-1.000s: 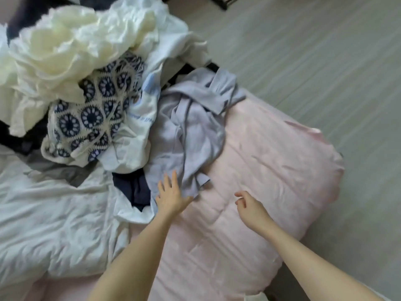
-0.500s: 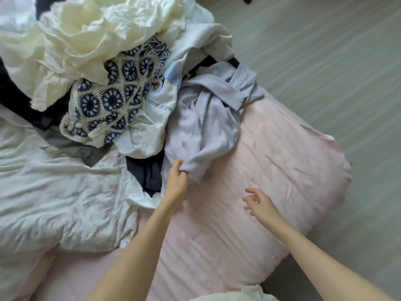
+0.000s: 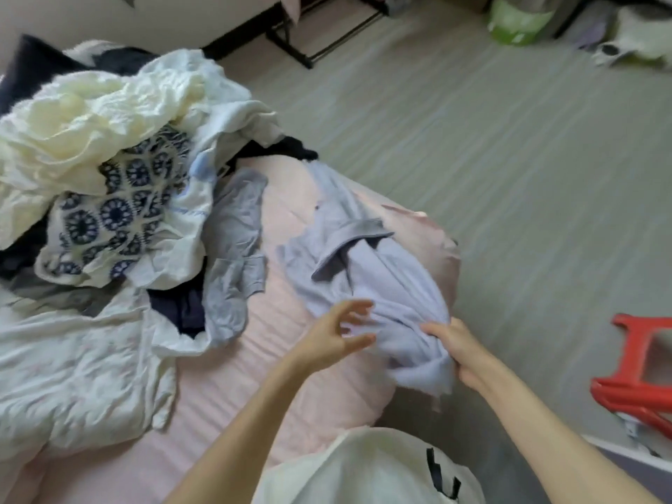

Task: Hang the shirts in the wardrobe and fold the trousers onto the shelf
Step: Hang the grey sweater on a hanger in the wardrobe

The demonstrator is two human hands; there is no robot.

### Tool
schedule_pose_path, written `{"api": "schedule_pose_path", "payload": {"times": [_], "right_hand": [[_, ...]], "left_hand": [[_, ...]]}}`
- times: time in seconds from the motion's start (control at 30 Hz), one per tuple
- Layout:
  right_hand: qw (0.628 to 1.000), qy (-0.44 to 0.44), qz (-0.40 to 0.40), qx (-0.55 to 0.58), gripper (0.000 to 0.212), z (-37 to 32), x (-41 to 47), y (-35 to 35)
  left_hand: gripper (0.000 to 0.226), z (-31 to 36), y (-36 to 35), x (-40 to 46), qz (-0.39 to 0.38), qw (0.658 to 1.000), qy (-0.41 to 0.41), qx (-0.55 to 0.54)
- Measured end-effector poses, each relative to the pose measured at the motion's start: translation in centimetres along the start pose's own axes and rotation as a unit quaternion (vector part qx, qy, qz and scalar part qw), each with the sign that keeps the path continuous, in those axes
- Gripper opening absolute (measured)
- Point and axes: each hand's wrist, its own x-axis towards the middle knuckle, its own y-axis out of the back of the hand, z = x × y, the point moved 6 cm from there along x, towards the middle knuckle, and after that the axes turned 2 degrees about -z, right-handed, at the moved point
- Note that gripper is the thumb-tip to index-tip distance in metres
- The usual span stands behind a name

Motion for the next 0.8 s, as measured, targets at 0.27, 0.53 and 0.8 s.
{"api": "schedule_pose_path", "payload": {"times": [0.27, 0.53, 0.8], "right_hand": [[0.987, 0.152, -0.023, -0.058, 0.011, 4.4, -12.6, 13.2], [0.944, 0.252, 0.052, 0.205, 0.046, 15.0, -22.6, 24.7], [0.909, 0.136, 0.342, 0.196, 0.009, 22.2, -26.9, 30.9]], "left_hand": [[0.059, 5.0, -19.4, 1.2, -0.144, 0.922, -0.181, 0.312], [0.023, 8.7, -34.1, -2.3, -0.327, 0.943, -0.057, 0.037], [0.031, 7.8, -43.6, -5.9, -0.293, 0.947, -0.036, 0.126]]}}
